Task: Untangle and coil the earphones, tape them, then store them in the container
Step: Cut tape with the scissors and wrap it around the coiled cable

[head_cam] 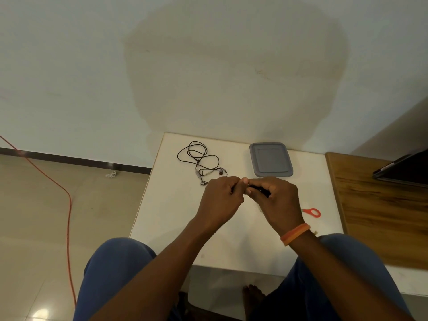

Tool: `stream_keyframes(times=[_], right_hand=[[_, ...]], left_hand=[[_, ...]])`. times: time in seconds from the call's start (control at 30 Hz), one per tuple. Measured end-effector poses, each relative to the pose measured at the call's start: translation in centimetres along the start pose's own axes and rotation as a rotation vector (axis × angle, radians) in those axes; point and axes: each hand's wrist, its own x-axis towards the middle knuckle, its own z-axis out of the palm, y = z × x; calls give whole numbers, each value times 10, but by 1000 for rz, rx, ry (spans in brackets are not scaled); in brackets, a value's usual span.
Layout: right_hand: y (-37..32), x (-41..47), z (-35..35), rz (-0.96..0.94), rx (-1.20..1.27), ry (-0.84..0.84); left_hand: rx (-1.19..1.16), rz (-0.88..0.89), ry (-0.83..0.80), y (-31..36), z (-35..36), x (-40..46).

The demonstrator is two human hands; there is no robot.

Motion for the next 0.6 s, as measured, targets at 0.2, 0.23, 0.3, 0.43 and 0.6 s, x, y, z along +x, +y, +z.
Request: stream_keyframes(times=[0.2, 0.23, 0.3, 0.43, 0.6], right_hand=[[6, 0, 8, 160, -18, -177], [7, 1, 9, 188, 9, -178], [8, 4, 6, 267, 112, -163], [2, 7, 0, 423, 322, -108], [-2, 10, -2, 503, 427, -92]], left_hand=[[-251, -262, -191, 2, -4, 0], [-315, -308, -244, 3, -7, 1], [-422, -367, -335, 5, -13, 2], [-659, -414, -464, 7, -21, 7], [-795, -390, -527, 3, -25, 8]])
